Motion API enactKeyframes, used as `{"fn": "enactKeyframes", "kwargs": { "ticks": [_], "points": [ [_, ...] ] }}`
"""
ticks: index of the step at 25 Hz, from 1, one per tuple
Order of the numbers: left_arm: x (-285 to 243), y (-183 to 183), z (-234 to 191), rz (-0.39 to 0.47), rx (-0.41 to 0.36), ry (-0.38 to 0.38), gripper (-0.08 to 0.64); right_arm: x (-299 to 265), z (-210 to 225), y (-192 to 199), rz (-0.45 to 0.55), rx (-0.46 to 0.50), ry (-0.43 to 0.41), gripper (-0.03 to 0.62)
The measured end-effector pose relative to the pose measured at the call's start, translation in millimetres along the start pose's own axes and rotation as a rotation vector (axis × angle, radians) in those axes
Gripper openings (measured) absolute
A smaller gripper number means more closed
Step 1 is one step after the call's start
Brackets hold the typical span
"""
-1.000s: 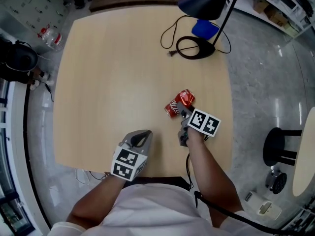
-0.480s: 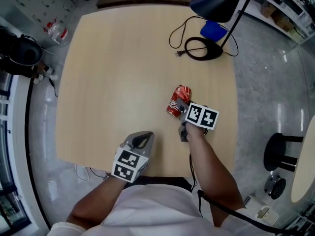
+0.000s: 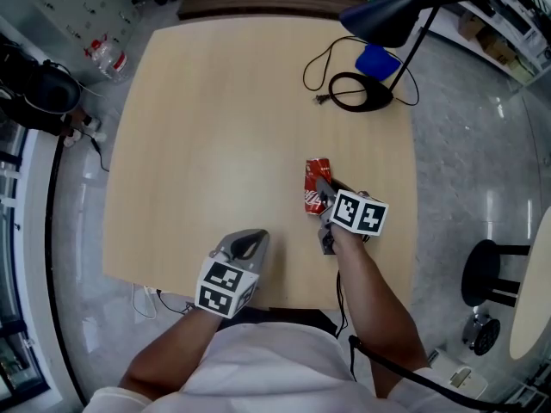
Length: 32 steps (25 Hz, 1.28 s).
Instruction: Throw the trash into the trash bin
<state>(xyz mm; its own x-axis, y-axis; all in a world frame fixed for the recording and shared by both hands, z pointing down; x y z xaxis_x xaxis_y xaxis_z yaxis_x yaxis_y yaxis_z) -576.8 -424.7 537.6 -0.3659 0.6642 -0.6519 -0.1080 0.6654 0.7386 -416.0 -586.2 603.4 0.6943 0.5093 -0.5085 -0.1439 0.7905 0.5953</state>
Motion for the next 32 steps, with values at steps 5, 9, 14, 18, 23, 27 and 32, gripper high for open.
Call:
{"fn": "enactKeyframes", "kwargs": {
  "ticks": [5, 9, 14, 18, 23, 27, 32],
  "points": [
    [9.3, -10.4, -2.9, 0.048, 0.007, 0.002, 0.006, 25.0, -16.7, -2.6, 0.046, 0.001, -0.044, 0.067],
    [23.9, -14.7, -4.5, 0.089, 0.023, 0.01, 0.006, 50.9, -40.5, -0.4, 0.081, 0.029, -0.09, 0.067],
    [51.7, -17.4, -7.7, 0.138, 0.031, 0.033, 0.006, 84.6, -80.9, 3.2, 0.155, 0.038, -0.139, 0.069],
    [84.5, -19.3, -13.8, 0.194, 0.064, 0.054, 0.006, 113.1, -129.7, 7.9, 0.237, 0.072, -0.229, 0.069],
    [127.4, -17.8, -23.6, 0.27, 0.053, 0.06, 0.006, 140.2, -193.9, 22.9, 0.277, 0.148, -0.318, 0.069],
    [164.3, -10.9, -27.9, 0.32, 0.045, 0.064, 0.006, 162.2, -241.3, 43.5, 0.282, 0.256, -0.337, 0.069],
    [210.1, 0.9, -25.5, 0.382, 0.021, 0.091, 0.006, 189.5, -287.6, 75.9, 0.306, 0.357, -0.33, 0.069]
  ]
}}
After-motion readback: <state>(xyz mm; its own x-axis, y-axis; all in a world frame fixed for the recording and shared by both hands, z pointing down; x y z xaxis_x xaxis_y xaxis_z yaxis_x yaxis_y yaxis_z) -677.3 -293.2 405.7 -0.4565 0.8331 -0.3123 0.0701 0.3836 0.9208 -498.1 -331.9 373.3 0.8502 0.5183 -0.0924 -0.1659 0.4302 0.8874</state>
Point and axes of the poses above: the fingertips, and each gripper's own axes: x backward along the fingers, z to its right, y out of its underside, the point moved 5 cm from there along x, backward along the fingers, and after that the axes turned 8 degrees about -y, right-handed, at the moved point
